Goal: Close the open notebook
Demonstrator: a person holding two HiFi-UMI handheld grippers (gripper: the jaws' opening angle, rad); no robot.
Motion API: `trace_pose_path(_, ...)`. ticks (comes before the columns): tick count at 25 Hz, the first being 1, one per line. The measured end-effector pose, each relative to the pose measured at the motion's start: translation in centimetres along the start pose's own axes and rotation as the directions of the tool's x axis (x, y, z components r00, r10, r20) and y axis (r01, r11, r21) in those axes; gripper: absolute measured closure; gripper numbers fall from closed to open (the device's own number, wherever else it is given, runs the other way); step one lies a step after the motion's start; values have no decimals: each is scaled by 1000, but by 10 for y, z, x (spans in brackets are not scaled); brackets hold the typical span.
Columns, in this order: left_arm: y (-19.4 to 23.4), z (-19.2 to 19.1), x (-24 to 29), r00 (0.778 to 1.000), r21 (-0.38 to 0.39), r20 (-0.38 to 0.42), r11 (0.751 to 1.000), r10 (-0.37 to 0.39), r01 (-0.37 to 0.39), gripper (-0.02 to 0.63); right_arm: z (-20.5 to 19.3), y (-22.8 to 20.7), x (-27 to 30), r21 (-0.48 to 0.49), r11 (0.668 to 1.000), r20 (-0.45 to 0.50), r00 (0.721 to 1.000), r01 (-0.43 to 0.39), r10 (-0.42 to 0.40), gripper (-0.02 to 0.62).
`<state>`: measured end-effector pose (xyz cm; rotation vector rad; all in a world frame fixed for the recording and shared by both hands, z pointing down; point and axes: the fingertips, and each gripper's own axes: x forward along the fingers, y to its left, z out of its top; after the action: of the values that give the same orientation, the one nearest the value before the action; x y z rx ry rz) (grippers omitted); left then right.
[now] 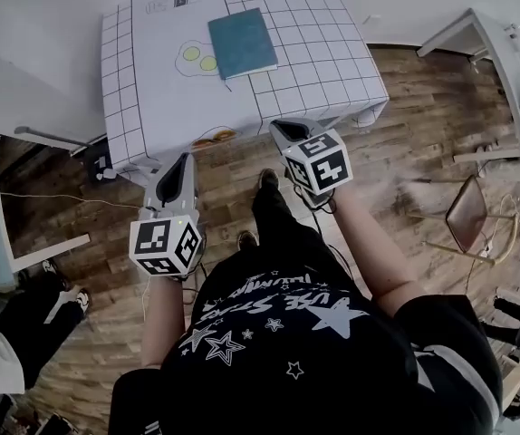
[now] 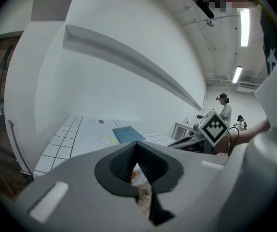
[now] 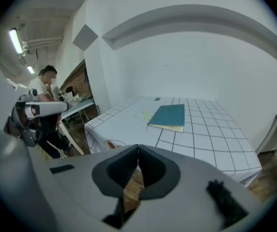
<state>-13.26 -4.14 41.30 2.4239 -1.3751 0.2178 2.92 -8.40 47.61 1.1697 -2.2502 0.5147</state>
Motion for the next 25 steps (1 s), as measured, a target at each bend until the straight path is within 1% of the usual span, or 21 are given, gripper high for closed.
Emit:
trace_pose_path(4, -15, -2, -26, 1000, 11, 26, 1000, -10, 10, 597, -14, 26, -23, -9, 1000, 16, 1000, -10, 11, 578)
trace_pose_path(7, -28, -8, -44, 999, 10, 30, 1000, -25, 25, 597, -22, 43, -45, -10, 1000, 38, 999, -18, 18, 579)
trace_pose_path(12, -51, -21, -59, 998, 16, 25, 998, -65, 64, 597, -40, 56, -79, 14, 1000, 59, 998, 17, -18, 580)
trace_pose_path(16, -72, -22, -69, 996, 24, 34, 996, -85, 84, 597, -53, 64, -95, 11, 1000, 59, 998, 17, -18, 579)
trace_pose_path(20, -81, -16, -78, 996, 39, 51, 997, -71, 69, 597, -50, 68, -102, -19, 1000, 69, 998, -5, 6, 579)
trace_pose_path(25, -95, -9, -80, 997, 42, 75, 999, -15, 12, 597, -49, 69, -118, -61, 997, 88, 994, -57, 62, 580)
